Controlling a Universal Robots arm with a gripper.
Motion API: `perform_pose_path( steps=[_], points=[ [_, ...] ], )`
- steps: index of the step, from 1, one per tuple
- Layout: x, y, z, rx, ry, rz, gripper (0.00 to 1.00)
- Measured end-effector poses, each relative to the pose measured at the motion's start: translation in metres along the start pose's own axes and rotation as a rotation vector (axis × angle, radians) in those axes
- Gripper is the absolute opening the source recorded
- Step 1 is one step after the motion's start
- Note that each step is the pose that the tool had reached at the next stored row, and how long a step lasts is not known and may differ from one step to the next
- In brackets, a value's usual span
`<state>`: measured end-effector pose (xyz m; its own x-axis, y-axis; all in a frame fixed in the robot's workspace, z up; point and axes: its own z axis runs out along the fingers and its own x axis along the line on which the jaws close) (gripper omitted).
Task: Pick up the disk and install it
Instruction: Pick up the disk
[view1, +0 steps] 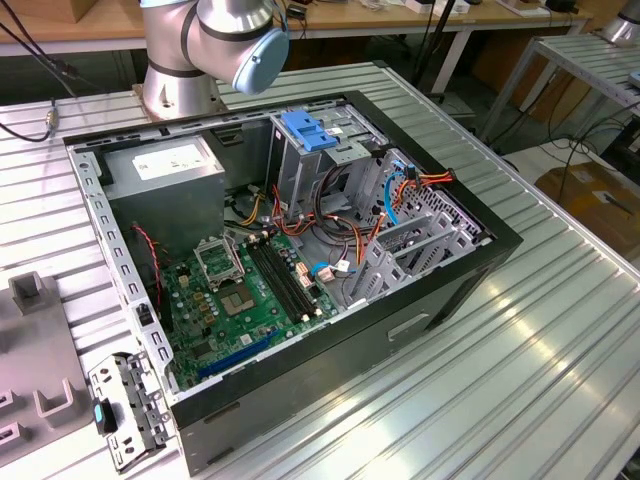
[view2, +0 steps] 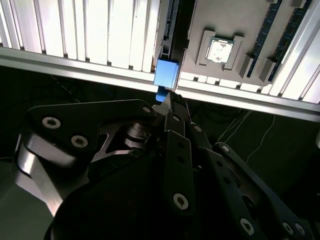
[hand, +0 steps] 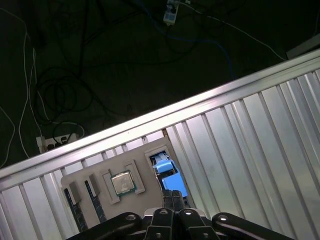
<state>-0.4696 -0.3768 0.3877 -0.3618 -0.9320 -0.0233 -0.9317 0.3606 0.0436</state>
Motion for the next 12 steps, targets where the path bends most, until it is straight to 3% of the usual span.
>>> perform_pose_path(
  steps=[4,7,9,11,12],
  points=[
    [0.0000,0.0000,0.0002,-0.0004,0.0009,-0.022,0.11],
    [-0.0003,0.0001,0.0025,0.0019,0.0087,-0.053,0.11],
    [-0.0001,0.0004,0.0047,0.0024,0.0089,-0.058,0.11],
    [-0.0001,0.0003,0.0073,0.0017,0.0107,-0.096,0.11],
    [-0.0001,0.0003,0.0082,0.0014,0.0118,-0.115,0.17]
  ],
)
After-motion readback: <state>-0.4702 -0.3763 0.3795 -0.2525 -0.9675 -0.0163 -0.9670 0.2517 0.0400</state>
